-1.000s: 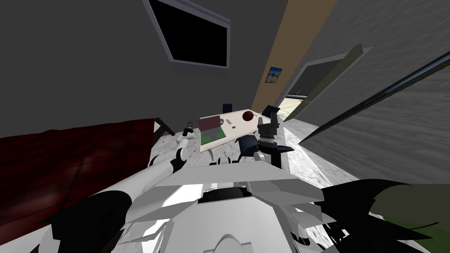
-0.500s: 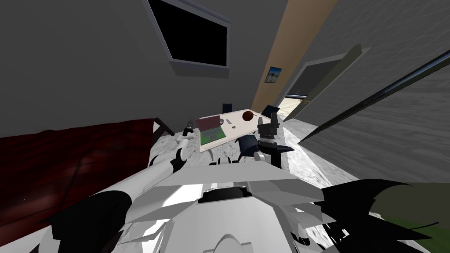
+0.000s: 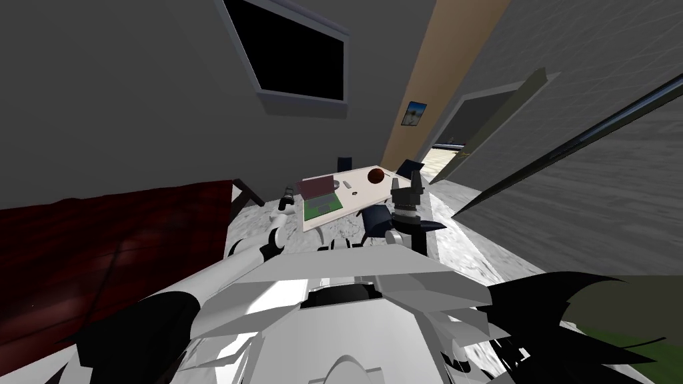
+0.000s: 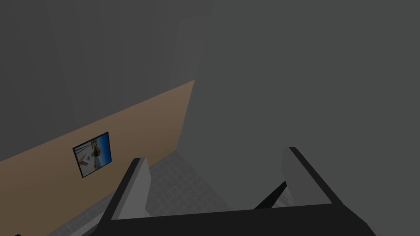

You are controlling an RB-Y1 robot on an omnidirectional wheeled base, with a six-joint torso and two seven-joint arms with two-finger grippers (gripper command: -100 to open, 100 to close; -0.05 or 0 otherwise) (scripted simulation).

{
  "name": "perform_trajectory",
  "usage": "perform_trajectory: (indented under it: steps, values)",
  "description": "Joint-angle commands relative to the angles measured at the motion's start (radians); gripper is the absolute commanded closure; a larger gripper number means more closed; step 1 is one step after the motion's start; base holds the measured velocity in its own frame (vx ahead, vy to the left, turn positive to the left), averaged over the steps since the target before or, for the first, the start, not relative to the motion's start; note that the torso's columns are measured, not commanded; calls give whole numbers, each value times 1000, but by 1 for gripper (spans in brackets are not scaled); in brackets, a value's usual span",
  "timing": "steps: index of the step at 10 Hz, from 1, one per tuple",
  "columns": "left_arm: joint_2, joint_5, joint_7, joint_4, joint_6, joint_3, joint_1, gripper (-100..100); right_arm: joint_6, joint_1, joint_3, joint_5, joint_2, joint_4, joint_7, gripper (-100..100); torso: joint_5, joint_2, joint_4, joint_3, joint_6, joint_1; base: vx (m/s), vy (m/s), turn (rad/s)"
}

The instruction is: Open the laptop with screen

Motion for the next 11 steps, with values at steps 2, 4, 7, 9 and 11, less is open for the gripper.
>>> perform_trajectory:
  steps: [2, 4, 7, 9, 11]
  values:
    - [-28, -1, -10, -16, -98, 6, 49, 100, 0, 0, 0, 0, 0, 0, 0, 0, 0, 0, 0, 0, 0, 0, 8, 9, -3]
    - [-46, -2, -16, -26, -149, 10, 81, 100, 0, 0, 0, 0, 0, 0, 0, 0, 0, 0, 0, 0, 0, 0, 4, 5, -14]
    - [-65, -2, -23, -36, -230, 14, 113, 100, 0, 0, 0, 0, 0, 0, 0, 0, 0, 0, 0, 0, 0, 0, 8, 7, -3]
    - [-83, -3, -29, -46, -291, 18, 146, 100, 0, 0, 0, 0, 0, 0, 0, 0, 0, 0, 0, 0, 0, 0, 15, 14, -15]
    - [-102, -4, -35, -57, -355, 22, 178, 100, 0, 0, 0, 0, 0, 0, 0, 0, 0, 0, 0, 0, 0, 0, 7, 7, -5]
